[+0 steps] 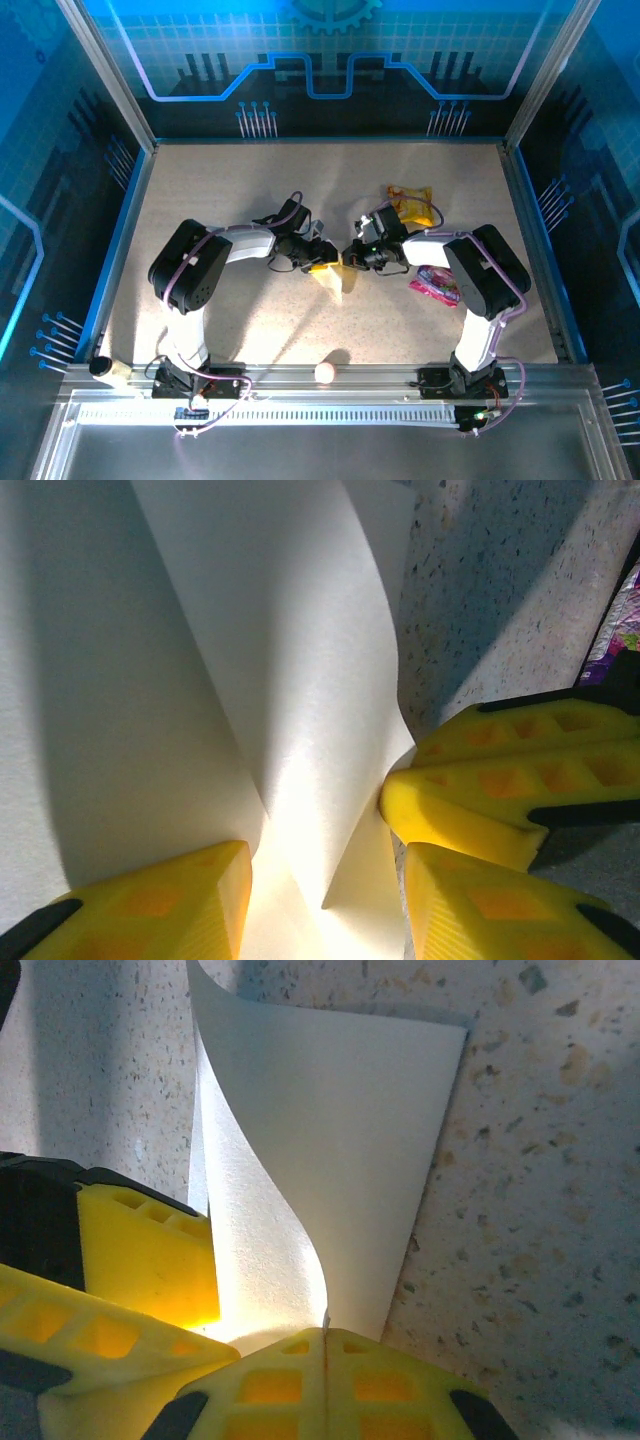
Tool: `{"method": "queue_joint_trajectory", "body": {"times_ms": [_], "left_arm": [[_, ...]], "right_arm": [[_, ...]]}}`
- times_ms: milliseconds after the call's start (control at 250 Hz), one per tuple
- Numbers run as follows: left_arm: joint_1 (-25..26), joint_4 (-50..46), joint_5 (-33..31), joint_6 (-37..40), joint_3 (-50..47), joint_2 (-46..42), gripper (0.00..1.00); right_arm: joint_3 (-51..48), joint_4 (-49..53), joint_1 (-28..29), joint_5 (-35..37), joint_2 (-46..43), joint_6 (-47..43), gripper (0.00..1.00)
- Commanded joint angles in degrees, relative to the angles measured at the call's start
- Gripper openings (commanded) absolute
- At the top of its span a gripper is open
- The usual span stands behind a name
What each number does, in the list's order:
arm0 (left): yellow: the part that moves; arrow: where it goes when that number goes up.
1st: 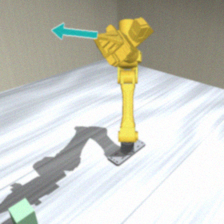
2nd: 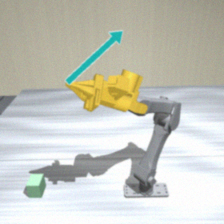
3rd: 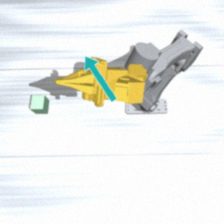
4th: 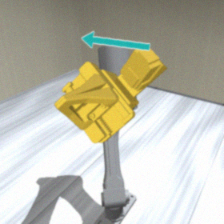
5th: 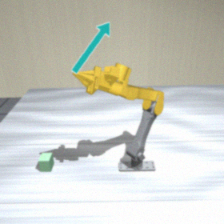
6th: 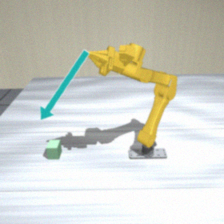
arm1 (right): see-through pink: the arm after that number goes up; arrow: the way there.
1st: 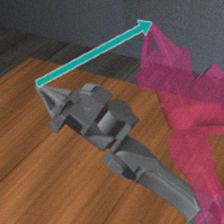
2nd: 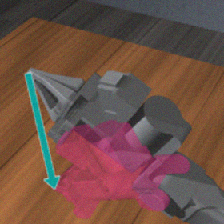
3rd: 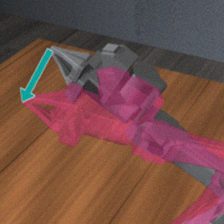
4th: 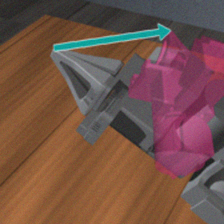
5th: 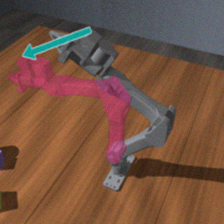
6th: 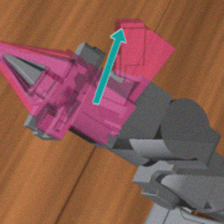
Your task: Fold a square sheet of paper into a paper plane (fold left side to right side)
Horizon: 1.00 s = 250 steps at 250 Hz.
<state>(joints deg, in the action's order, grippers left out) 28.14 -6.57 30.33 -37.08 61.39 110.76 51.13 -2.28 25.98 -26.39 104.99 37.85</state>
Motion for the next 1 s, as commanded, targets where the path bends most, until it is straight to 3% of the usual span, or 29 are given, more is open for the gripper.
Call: {"method": "queue_joint_trajectory", "body": {"times_ms": [0, 595, 995], "left_arm": [[0.95, -3.63, -1.61, 1.48, -0.13, 2.29, 0.46], [0.95, -3.67, -1.57, 1.23, 0.46, 2.29, 0.47], [0.93, -8.57, -4.11, 2.27, 3.71, -4.41, 0.53]], "right_arm": [[1.01, 1.67, 0.83, 0.88, 0.66, -1.11, 0.0], [1.16, 4.36, 1.54, 3.12, 4.65, -2.25, 0.0], [0.97, 7.21, 2.02, 5.63, 6.53, -2.87, 0.0]]}}
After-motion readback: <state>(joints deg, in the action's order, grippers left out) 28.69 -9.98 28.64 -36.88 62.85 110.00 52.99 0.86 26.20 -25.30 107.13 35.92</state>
